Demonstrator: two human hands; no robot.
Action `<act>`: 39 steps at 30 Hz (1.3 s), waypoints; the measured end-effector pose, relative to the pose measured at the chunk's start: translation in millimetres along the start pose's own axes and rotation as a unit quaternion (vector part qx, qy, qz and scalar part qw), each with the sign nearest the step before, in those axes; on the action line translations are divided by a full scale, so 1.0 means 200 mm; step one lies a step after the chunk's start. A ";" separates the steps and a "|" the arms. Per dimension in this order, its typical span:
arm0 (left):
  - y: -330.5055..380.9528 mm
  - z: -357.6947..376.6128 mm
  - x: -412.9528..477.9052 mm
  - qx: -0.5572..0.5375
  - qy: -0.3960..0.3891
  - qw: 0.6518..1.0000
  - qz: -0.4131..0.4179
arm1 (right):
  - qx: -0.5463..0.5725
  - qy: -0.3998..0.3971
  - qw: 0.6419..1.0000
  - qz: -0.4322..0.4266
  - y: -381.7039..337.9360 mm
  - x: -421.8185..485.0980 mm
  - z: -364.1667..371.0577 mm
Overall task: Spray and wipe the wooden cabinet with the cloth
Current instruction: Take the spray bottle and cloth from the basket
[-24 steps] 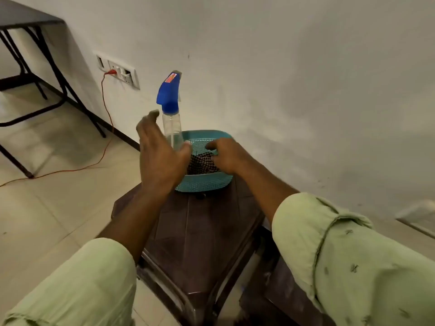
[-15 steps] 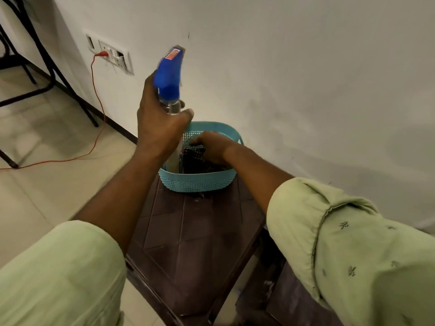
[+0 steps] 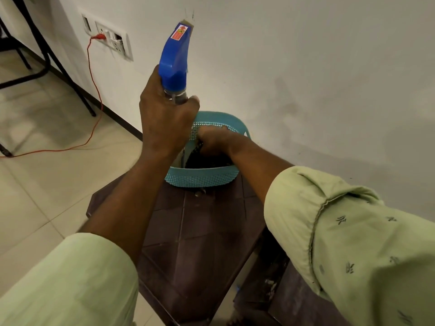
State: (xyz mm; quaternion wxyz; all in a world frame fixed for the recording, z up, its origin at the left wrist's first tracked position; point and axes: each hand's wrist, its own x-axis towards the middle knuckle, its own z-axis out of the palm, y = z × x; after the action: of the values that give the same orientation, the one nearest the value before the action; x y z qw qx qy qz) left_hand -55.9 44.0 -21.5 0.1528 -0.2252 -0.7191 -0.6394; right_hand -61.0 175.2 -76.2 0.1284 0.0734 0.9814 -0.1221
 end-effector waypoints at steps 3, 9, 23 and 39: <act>0.01 -0.01 -0.02 -0.001 -0.006 1.000 0.004 | 0.045 -0.012 0.999 0.016 0.00 -0.05 -0.03; 0.06 -0.01 -0.06 0.005 -0.002 1.000 -0.011 | 0.185 0.043 0.979 0.078 0.02 -0.22 -0.28; 0.40 -0.06 -0.09 0.013 -0.007 1.000 -0.011 | 0.739 0.318 0.586 0.102 0.09 -1.09 -0.49; 1.16 -0.03 -0.86 -0.117 -0.122 0.984 -0.064 | 0.714 0.396 0.499 0.289 0.21 -2.08 0.09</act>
State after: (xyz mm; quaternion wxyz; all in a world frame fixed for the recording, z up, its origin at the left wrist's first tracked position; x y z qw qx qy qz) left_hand 211.0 33.8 88.8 -0.0047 -0.2712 -0.6657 -0.6952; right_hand 348.5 163.0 9.4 -0.3419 0.4608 0.4319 -0.6958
